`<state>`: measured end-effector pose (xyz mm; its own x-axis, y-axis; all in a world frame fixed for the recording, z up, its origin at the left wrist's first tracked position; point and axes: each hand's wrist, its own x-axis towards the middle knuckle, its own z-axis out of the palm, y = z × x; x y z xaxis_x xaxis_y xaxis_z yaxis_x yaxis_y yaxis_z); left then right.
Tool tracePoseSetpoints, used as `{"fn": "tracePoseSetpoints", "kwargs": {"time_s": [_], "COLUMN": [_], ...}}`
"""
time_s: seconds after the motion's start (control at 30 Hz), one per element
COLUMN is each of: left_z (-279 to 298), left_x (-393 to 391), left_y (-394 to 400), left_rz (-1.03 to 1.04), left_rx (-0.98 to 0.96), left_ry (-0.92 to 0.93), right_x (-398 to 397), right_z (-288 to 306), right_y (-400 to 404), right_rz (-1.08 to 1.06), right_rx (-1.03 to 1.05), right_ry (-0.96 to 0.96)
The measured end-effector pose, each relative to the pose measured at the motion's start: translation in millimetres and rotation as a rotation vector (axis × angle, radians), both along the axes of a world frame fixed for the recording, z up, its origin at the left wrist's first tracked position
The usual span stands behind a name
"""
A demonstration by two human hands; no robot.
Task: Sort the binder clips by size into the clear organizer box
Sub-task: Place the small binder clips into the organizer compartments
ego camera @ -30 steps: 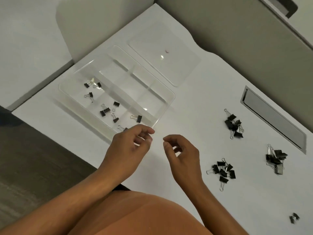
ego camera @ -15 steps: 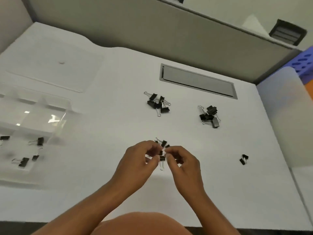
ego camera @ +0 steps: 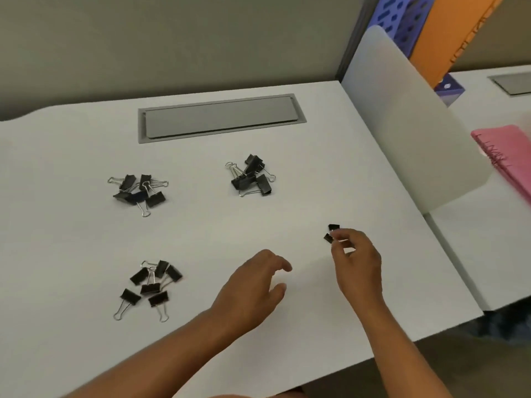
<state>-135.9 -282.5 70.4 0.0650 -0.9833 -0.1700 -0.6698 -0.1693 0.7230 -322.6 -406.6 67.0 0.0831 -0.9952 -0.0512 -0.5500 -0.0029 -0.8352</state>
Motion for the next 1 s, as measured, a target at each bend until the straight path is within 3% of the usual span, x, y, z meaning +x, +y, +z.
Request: {"fn": "tracePoseSetpoints", "kwargs": {"time_s": [0.2, 0.37, 0.53, 0.77, 1.0], "left_z": [-14.0, -38.6, -70.1, -79.8, -72.3], "left_x": [-37.4, -49.2, -41.7, -37.8, -26.1], "left_y": [-82.5, -128.6, -131.9, -137.4, -136.7], "left_rz": [-0.230, -0.330, -0.388, -0.300, -0.359], "left_rx": [0.011, -0.136, -0.258, -0.387, -0.391], "left_ry": [-0.253, -0.430, -0.495, -0.458, -0.417], "right_x": [-28.5, -36.6, -34.2, -28.9, -31.3], "right_z": [-28.1, -42.3, -45.0, -38.7, -36.1], "right_y": [-58.3, -80.0, -81.0, -83.5, -85.5], "right_rz": [-0.066, 0.384, 0.573, 0.606, 0.568], "right_rx": [-0.034, -0.068, -0.069, -0.047, 0.030], "right_ry": [0.039, 0.234, 0.419, 0.387, 0.355]}}
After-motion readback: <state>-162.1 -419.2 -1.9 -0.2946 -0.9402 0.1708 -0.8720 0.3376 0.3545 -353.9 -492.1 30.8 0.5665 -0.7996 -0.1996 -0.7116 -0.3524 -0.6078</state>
